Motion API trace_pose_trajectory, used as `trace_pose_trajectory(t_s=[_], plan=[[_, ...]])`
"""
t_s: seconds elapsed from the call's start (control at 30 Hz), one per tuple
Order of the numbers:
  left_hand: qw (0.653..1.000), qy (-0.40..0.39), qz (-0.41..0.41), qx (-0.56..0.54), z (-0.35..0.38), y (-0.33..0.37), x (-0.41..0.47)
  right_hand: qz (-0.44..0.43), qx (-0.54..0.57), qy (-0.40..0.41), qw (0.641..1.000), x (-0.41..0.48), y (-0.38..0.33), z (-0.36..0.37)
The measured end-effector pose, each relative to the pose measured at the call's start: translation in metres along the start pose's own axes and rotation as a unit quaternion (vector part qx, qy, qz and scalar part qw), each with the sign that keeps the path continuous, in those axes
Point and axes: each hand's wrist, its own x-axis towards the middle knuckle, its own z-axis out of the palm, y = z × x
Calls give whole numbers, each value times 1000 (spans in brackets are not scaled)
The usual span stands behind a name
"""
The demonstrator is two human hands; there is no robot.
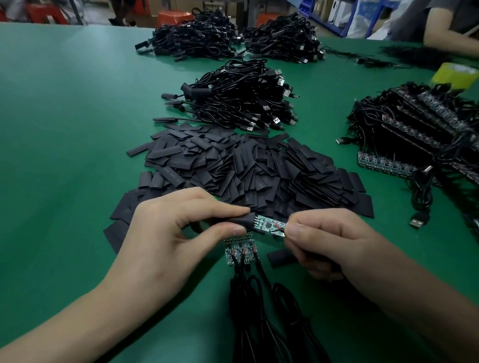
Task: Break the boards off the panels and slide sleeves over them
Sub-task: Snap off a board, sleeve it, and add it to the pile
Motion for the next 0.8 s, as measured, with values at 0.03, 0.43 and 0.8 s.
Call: trace_pose_trajectory(t_s=[0.03, 0.43, 0.8], plan=[[1000, -11, 3, -5, -1, -1, 1, -1, -4, -3, 1000, 0, 0, 0], [994, -85, 67, -12, -6, 0, 6, 34, 26, -28, 999, -1, -1, -7], [993, -105, 56, -12, -2, 6, 2, -18, -143, 7, 989, -2, 2, 5]])
